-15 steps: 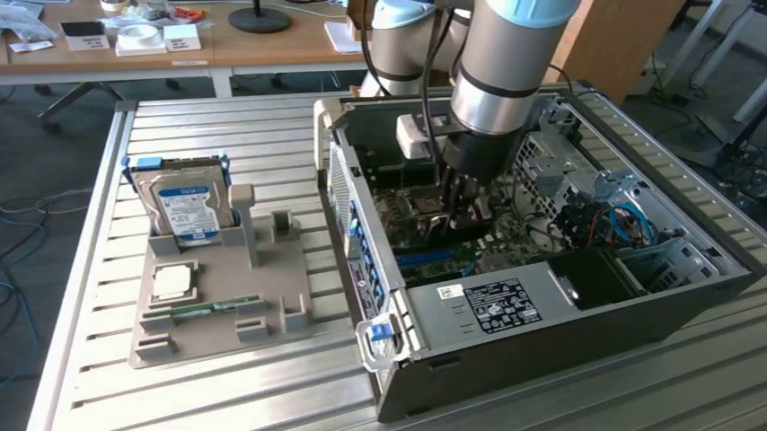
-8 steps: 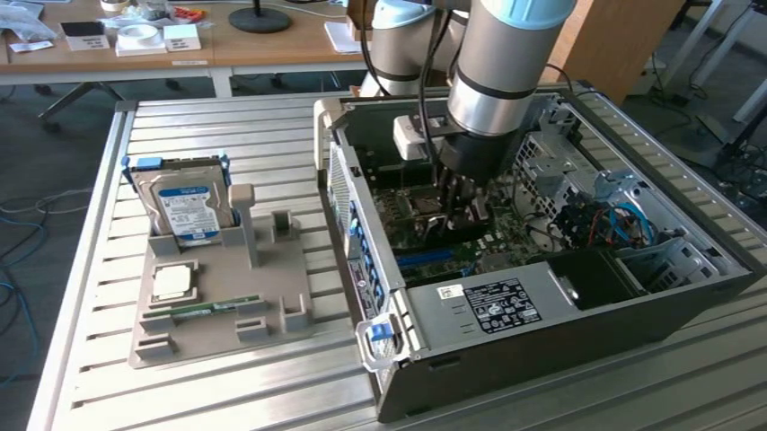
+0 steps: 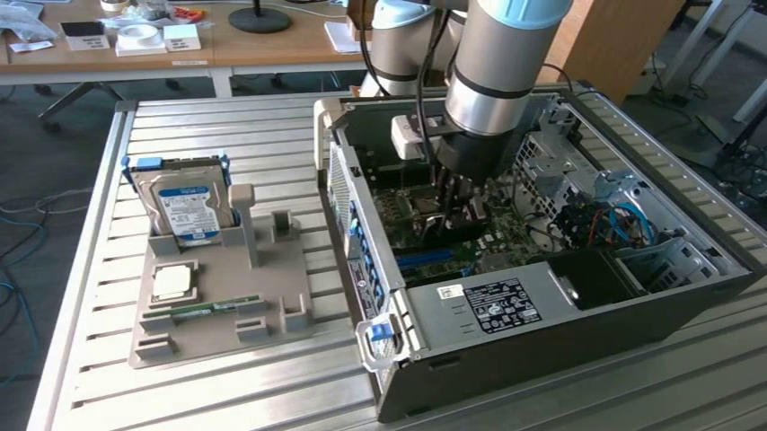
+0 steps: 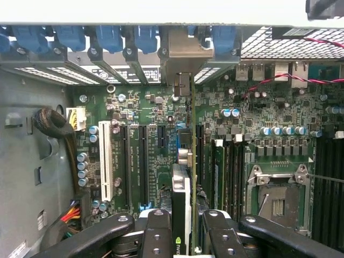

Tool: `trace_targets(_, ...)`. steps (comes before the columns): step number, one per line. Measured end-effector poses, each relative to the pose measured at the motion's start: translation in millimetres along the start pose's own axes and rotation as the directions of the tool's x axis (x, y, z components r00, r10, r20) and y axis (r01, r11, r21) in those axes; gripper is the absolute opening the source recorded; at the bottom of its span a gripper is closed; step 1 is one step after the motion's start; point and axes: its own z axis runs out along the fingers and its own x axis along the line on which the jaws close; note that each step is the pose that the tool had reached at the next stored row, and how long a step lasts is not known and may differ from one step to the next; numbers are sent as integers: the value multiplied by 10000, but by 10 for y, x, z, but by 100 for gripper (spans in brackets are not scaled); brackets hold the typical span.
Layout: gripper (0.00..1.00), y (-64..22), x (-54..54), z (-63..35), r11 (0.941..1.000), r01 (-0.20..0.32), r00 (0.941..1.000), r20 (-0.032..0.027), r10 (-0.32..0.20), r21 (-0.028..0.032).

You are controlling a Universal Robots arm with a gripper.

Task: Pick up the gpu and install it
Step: 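Insert the gpu into the slot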

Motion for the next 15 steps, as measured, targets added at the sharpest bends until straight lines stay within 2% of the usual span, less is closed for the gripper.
trace_targets(15,27,9,30,66,10000,1,10000,-1,-1,0)
